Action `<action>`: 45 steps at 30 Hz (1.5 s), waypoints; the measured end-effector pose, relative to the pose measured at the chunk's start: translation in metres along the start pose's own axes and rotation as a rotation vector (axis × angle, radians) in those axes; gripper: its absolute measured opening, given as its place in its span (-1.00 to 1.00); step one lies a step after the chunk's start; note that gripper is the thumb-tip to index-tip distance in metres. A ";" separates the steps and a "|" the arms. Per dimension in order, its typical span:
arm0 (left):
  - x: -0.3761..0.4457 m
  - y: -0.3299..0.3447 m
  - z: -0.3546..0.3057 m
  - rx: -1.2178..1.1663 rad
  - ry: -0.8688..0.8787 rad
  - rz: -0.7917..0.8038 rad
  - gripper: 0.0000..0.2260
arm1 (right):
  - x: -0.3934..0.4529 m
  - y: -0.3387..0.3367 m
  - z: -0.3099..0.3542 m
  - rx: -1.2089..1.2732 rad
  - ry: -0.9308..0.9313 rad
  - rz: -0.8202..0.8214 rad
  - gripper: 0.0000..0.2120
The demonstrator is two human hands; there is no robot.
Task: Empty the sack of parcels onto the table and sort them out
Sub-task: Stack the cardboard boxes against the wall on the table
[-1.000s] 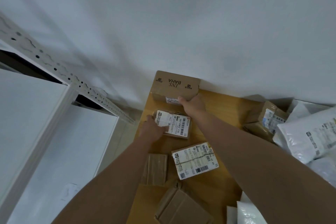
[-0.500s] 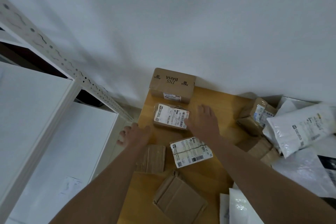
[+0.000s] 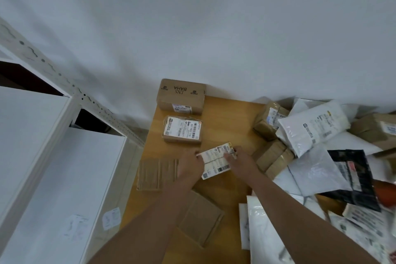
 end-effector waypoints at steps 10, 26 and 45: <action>-0.016 0.030 -0.031 0.176 0.450 0.008 -0.79 | -0.030 -0.006 -0.035 -0.175 -0.007 -0.196 -0.50; 0.056 0.027 -0.078 0.341 0.488 0.008 -0.60 | 0.064 -0.030 0.018 -0.659 -0.097 -0.298 -0.29; 0.097 -0.018 -0.004 0.468 0.037 0.034 -0.49 | 0.161 -0.045 0.076 -0.649 -0.200 -0.369 -0.34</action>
Point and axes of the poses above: each hand's wrist, its own x-axis towards the middle knuckle, its own y-axis out of the palm, z = x × y, the point moved 6 cm from there along x, towards the middle knuckle, and after that the axes turned 5 degrees about -x, right-handed, at the moved point
